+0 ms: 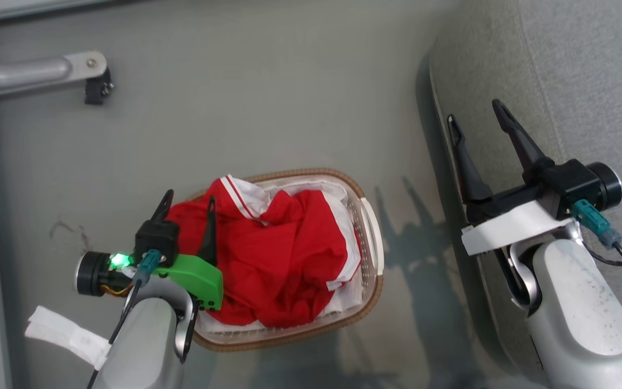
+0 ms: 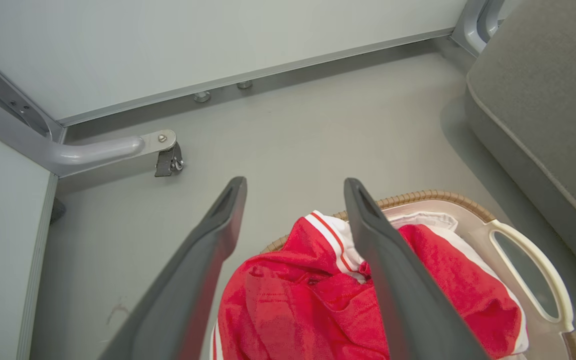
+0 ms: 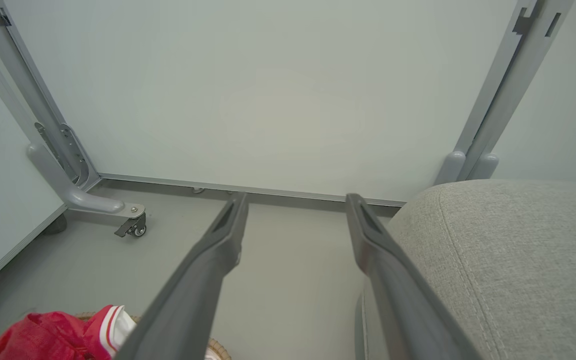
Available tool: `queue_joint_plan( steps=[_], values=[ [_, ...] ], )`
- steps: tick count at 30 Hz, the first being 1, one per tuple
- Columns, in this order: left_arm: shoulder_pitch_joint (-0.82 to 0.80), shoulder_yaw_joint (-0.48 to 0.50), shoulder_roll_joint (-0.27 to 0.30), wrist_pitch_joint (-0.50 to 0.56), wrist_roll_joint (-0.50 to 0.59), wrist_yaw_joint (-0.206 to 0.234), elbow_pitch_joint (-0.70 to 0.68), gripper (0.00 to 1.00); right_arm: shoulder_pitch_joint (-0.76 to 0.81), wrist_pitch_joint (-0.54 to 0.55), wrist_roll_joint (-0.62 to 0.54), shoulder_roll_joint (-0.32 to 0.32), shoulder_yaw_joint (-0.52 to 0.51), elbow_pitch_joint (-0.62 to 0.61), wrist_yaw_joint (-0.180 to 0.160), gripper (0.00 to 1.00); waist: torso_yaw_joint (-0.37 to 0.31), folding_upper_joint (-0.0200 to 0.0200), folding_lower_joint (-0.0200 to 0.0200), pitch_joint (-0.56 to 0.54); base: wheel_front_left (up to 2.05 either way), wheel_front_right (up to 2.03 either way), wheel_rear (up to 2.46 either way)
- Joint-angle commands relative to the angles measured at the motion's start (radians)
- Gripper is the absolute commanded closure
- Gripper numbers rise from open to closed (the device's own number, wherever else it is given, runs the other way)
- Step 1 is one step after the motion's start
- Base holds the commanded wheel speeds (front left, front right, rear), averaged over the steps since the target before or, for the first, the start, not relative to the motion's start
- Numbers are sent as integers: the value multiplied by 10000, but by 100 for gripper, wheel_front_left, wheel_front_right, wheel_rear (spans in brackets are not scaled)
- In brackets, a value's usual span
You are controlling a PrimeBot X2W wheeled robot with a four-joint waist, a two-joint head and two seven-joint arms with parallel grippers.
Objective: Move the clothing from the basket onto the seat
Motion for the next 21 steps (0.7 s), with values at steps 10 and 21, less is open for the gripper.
queue_joint_plan(
  steps=[10, 21],
  values=[
    [-1508, -1224, 54, 3, 444, -563, 1699, 0, -789, -19, 141, 166, 164, -527, -6, 0, -757, 0, -2, 2563, 0, 0, 0],
    [-2744, -1961, 306, 3, 705, -649, 3378, 0, -1211, -21, 225, 331, 486, -848, -6, 0, -1177, 0, -2, 3608, 0, 0, 0]
  ],
)
